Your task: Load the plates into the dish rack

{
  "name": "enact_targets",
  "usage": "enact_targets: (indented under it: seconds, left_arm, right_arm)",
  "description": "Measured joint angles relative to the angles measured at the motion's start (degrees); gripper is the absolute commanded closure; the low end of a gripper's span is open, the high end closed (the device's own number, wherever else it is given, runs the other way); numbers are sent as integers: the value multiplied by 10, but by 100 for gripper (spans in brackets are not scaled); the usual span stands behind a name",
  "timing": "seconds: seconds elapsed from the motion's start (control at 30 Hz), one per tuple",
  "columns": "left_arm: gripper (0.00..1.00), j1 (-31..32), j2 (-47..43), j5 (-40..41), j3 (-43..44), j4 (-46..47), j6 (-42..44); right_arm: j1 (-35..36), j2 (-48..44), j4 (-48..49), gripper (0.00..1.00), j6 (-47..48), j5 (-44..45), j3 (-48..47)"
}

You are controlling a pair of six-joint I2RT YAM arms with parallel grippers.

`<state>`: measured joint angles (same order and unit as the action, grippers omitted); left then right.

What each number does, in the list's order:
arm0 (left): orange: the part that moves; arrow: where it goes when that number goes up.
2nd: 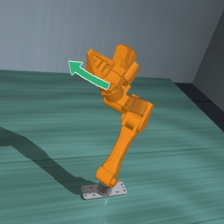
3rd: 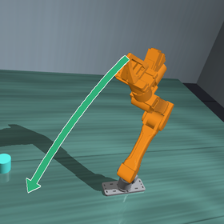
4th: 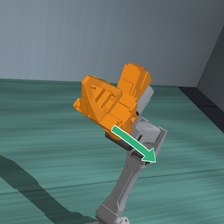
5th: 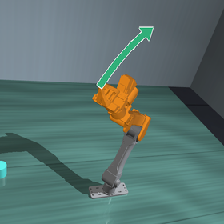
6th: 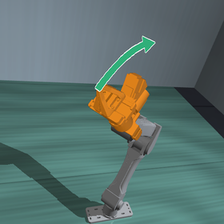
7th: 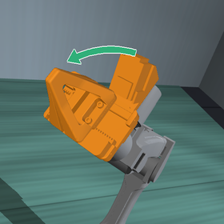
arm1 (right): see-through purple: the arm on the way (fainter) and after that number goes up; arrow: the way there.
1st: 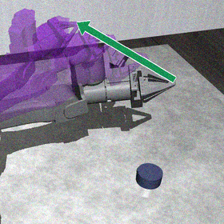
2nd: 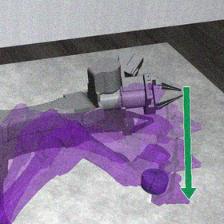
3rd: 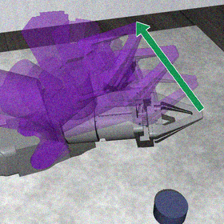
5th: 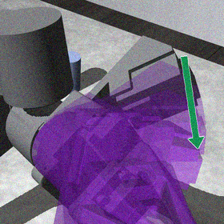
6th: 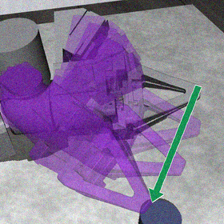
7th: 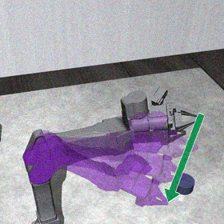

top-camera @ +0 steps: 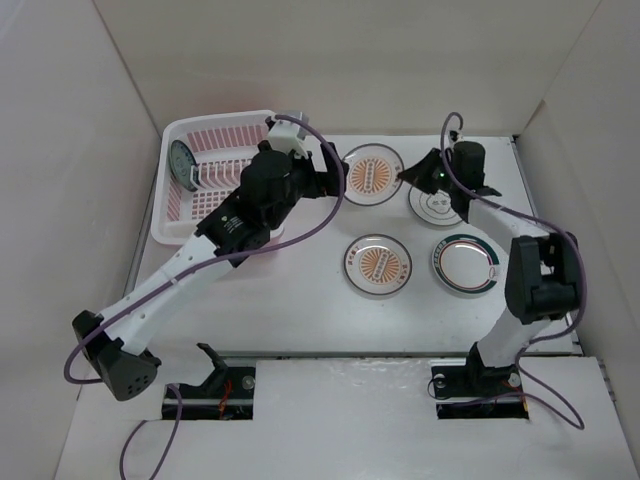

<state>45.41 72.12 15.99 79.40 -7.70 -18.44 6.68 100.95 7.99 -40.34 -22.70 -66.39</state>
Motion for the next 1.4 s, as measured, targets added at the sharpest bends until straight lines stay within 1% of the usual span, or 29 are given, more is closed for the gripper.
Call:
enact_targets:
  seconds: [0.1,0.23,0.37,0.57,0.73,0.77,0.83,0.87,0.9,0.93,0.97,1.0,1.03,1.1,1.2,1.27,1.3,1.37,1.4]
  left_arm:
    - [0,-18,10,-10,-12,19,-2]
    - [0,-62,34,-44,-19,44,3]
    - [0,-108,67,-111,-20,79,20]
    - [0,-130,106,-214,-20,121,51]
    - [0,-144,137,-275,-20,139,59]
    - [2,-152,145,-284,-20,143,59]
    - [12,-164,156,-306,-20,151,56]
    - [19,-170,160,-315,-21,155,55]
    - [30,-175,162,-325,-22,160,52]
    - [54,-181,163,-334,-28,169,50]
    - [63,-186,163,-346,-33,179,42]
    - [68,-189,163,-356,-39,193,39]
    - [68,-192,163,-372,-45,206,35]
    - [72,-200,163,-403,-59,236,20]
    - [74,-215,168,-461,-77,285,-10]
    - [90,-222,181,-497,-78,318,-35]
    - [100,-224,189,-512,-78,334,-47]
    - [100,-228,200,-539,-78,359,-70]
    - [100,-229,204,-546,-78,370,-80]
  right_arm:
    - [-11,-65,0,100,8,-6,1]
    - [-23,-151,2,100,44,-35,6]
    - [-25,-201,2,100,85,-78,7]
    - [-25,-207,2,100,112,-162,7]
    - [-25,-205,8,100,117,-209,7]
    - [-25,-205,14,100,116,-217,7]
    - [-25,-204,24,100,116,-231,7]
    - [-25,-203,31,100,116,-238,7]
    - [-25,-203,35,100,115,-243,7]
    - [-25,-202,38,100,114,-248,7]
    - [-25,-200,42,100,112,-253,7]
    - [-25,-197,46,100,111,-255,7]
    - [-25,-194,50,100,109,-258,7]
    - [-25,-187,59,100,103,-264,7]
    - [-26,-180,69,100,94,-275,7]
    - [-26,-179,73,100,90,-280,7]
    - [-26,-179,76,100,88,-281,7]
    - [-30,-178,79,100,90,-278,7]
    - [-33,-176,80,97,90,-278,7]
